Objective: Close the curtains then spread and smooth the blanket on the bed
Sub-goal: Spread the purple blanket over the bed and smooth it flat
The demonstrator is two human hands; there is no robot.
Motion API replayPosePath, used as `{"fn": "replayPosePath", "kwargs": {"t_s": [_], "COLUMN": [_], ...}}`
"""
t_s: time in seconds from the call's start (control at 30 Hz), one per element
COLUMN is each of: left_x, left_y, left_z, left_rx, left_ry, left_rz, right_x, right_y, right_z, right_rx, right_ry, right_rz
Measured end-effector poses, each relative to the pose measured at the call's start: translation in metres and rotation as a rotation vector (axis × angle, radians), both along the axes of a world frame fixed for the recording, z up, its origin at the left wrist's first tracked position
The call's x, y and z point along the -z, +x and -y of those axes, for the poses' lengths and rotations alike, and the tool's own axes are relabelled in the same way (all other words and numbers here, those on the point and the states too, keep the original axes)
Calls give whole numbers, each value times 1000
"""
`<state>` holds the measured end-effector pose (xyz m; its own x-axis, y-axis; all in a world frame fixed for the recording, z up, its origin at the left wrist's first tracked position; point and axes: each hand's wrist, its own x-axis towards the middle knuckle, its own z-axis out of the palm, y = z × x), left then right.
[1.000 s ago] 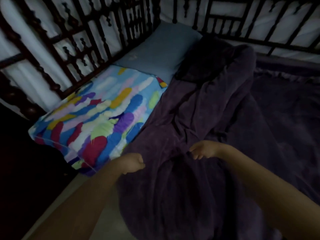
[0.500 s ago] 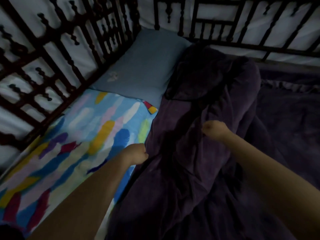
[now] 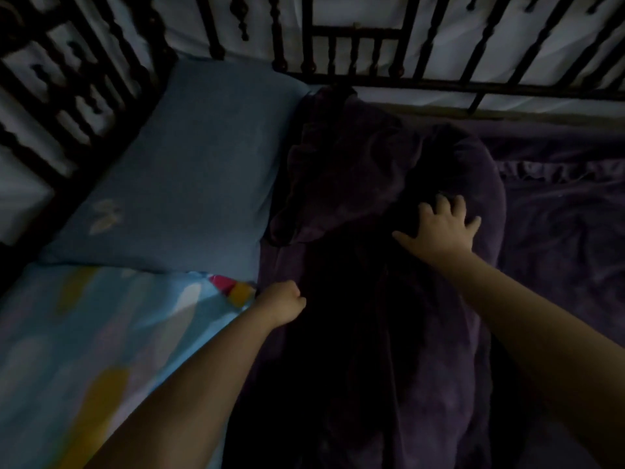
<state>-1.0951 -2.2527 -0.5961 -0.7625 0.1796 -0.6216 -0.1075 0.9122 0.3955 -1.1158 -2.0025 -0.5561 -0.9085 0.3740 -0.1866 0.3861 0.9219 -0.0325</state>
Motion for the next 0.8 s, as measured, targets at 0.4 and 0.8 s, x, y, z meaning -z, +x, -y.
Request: {"fn": "replayPosePath", "kwargs": {"t_s": [0.4,0.8], "left_x": [104,69], "left_y": [-112,-159], "left_z": [-114,-135], "left_rx": [-625,-1046], "left_ry": [649,1015], "left_rz": [388,189], "right_x": [116,40], "right_y": [-41,-1], "right_z": [-84,-107], "right_rx": [230,244], "right_ry": [-54,-1247], "right_rz": [-48,-376]}}
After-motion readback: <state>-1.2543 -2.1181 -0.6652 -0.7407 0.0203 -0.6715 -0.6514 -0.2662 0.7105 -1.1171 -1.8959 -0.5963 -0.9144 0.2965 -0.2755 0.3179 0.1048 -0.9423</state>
